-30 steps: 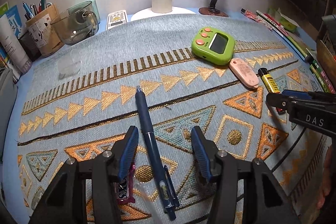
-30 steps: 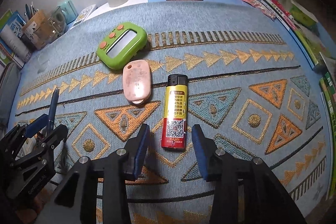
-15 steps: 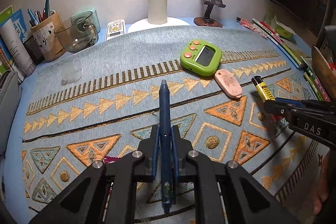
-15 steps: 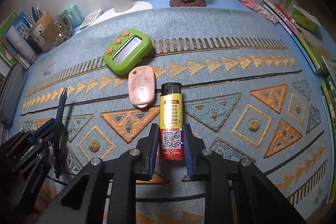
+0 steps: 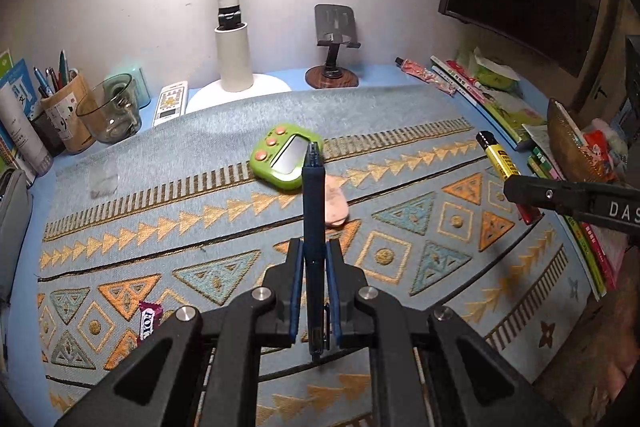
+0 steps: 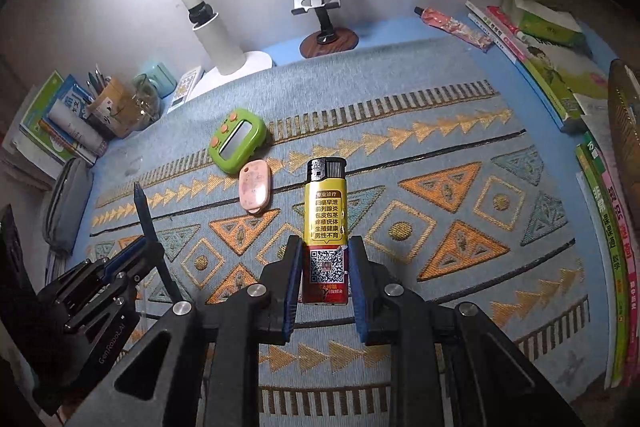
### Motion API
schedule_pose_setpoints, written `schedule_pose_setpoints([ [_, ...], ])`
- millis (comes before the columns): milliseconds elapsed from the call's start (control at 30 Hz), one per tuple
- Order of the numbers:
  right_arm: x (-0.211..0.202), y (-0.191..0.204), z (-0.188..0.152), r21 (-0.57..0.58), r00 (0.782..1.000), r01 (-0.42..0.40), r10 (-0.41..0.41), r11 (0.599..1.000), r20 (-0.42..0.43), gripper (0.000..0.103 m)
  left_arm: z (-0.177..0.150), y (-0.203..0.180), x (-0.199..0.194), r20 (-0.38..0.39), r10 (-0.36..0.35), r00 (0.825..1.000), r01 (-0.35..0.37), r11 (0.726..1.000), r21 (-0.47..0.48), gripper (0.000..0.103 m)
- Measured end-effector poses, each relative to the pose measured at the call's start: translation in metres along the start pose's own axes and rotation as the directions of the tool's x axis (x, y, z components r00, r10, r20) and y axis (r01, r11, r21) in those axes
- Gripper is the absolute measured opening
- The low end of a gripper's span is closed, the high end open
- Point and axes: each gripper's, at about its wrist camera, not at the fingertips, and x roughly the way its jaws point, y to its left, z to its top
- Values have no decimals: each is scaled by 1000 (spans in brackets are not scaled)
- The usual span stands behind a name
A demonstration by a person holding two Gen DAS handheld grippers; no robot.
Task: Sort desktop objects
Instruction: 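Carry the blue pen with the left tool while the right tool carries the lighter to the plate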
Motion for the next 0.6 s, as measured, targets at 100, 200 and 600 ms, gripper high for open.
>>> schedule_pose_setpoints([
  [100,-28,-17,10,28,999,-18,17,999,44,23,15,-29,-9,23,-25,999,24,999,25,8],
  [200,-55,-35,20,46,996,-27,23,999,88,23,26,-57,-13,50,-55,997,53,997,53,8],
  [600,-142,-130,35,166,977,-63,28,984,210,23,80,-185,-24,145,-197,970,167,966,198,9],
])
